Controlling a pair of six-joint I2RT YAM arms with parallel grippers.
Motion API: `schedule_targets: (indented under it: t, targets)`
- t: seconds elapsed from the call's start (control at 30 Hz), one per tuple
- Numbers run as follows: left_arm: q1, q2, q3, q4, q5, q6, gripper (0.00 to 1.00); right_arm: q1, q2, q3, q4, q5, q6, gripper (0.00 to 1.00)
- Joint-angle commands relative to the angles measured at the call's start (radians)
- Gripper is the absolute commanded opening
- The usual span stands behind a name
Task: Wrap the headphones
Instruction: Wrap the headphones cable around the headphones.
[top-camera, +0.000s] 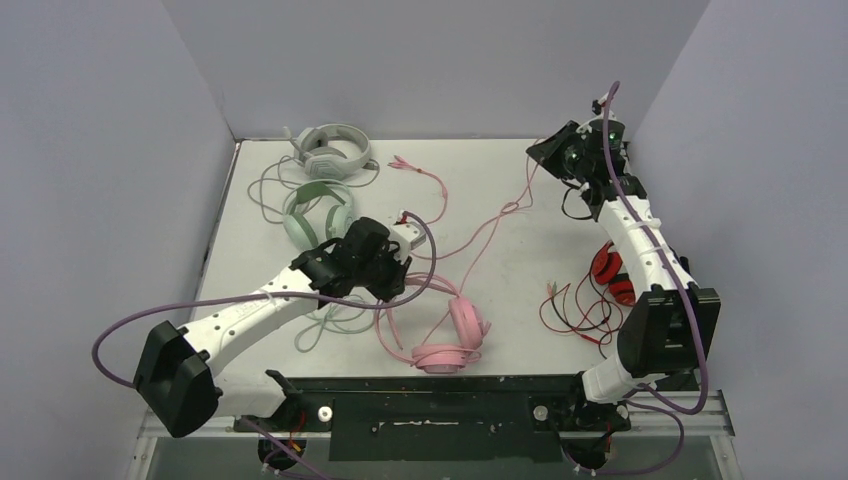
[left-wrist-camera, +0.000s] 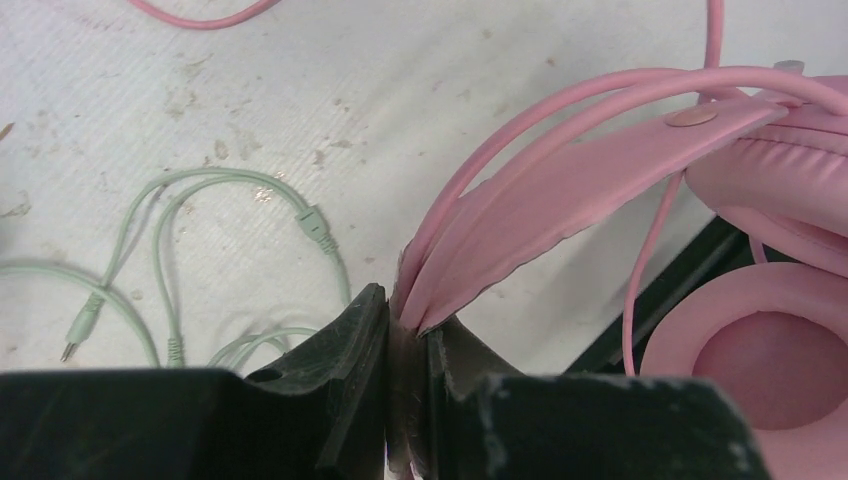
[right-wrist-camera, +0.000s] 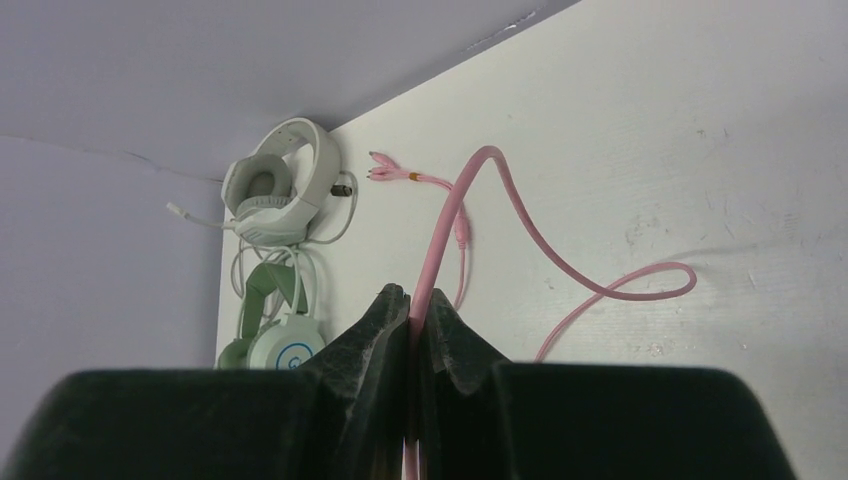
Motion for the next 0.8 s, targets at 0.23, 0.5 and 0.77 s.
schedule_targets:
  t: [0.23,0.5,0.77]
  targets:
    - [-0.088,0.163,0.119,-0.028,-0.325,0.019,0.0,-0.013,-0.011,0.156,-0.019,-0.04,-0.021,0.0]
    - [-0.098,0.268,0.286,-0.164,-0.445,-0.007,0.0,-0.018,-0.03,0.31,-0.078,-0.054,-0.014,0.0]
    - [-0.097,0.357,0.393,-0.174,-0.455,-0.053,0.0,-0.023,-0.04,0.511,-0.064,-0.085,0.064,0.0]
